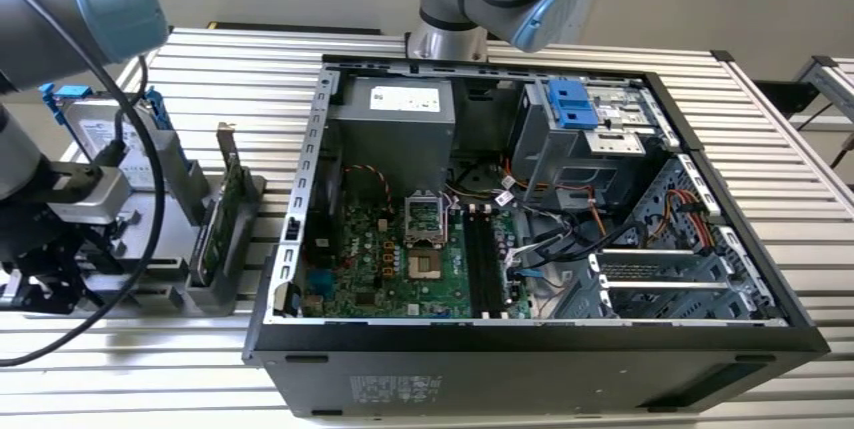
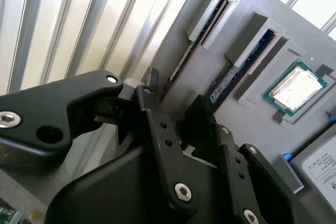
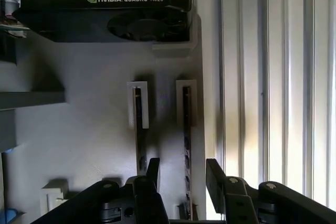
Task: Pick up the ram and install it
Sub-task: 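Pick up the ram and move it above insertion slot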
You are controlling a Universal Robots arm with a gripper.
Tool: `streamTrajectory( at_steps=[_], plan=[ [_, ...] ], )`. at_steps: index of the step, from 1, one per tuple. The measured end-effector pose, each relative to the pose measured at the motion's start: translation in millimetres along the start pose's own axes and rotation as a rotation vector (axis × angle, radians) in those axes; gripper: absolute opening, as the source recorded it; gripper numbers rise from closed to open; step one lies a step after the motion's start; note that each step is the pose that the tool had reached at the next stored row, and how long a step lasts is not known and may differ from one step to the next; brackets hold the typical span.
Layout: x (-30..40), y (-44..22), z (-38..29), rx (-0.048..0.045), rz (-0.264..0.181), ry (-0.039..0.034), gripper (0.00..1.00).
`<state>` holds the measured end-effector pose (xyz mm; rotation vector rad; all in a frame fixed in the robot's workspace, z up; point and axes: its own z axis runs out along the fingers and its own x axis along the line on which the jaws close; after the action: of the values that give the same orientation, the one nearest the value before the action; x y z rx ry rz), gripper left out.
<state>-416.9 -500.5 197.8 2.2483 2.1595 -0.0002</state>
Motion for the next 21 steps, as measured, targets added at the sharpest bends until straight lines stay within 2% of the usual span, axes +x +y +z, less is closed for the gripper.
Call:
streamTrajectory(
  at_steps=[14,21],
  plan=[
    [-0.2,-2.0,7.1,0.0029,0.0,-0.0002,1.0],
    [-0.8,-2.0,8.1,0.0029,0.0,-0.0001,1.0]
  ],
)
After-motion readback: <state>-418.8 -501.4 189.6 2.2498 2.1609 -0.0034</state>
